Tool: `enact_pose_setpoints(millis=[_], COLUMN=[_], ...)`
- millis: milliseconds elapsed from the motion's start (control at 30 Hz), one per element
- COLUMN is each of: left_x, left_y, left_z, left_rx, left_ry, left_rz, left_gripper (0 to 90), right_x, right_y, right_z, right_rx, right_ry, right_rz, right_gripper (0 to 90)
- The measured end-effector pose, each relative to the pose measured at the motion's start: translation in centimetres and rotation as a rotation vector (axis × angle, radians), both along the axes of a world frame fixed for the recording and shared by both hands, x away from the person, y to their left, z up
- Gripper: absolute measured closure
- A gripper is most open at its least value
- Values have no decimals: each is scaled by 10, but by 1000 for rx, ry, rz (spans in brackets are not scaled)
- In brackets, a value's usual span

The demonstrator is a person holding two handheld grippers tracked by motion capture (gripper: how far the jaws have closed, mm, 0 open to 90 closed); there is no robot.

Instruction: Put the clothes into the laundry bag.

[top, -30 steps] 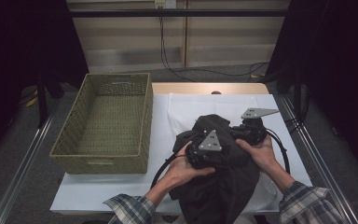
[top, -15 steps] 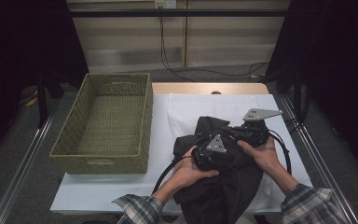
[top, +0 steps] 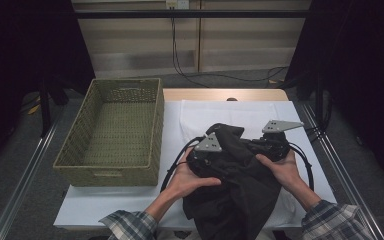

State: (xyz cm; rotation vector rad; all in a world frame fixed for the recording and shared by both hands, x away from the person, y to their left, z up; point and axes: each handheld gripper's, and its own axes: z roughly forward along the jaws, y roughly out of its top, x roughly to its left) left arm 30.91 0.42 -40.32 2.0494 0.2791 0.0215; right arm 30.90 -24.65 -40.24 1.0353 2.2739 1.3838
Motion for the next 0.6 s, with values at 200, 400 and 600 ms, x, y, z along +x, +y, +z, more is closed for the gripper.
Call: enact_pose_setpoints(millis=[200,400,600], left_x=[12,43,61], left_y=[27,8,-11], left_z=[16,-16,-50], left_rx=[-13,123,164], left_ry=[-65,5,100], left_rz=[121,179,162], left_gripper=[275,94,71], right_x=[0,-1,-2], right_y=[-1,-1,-1], right_z=[0,0,0], right_rx=[2,-2,-11], right_ry=[4,-4,-1], right_rz=[5,10,10], right_gripper=[900,900,900])
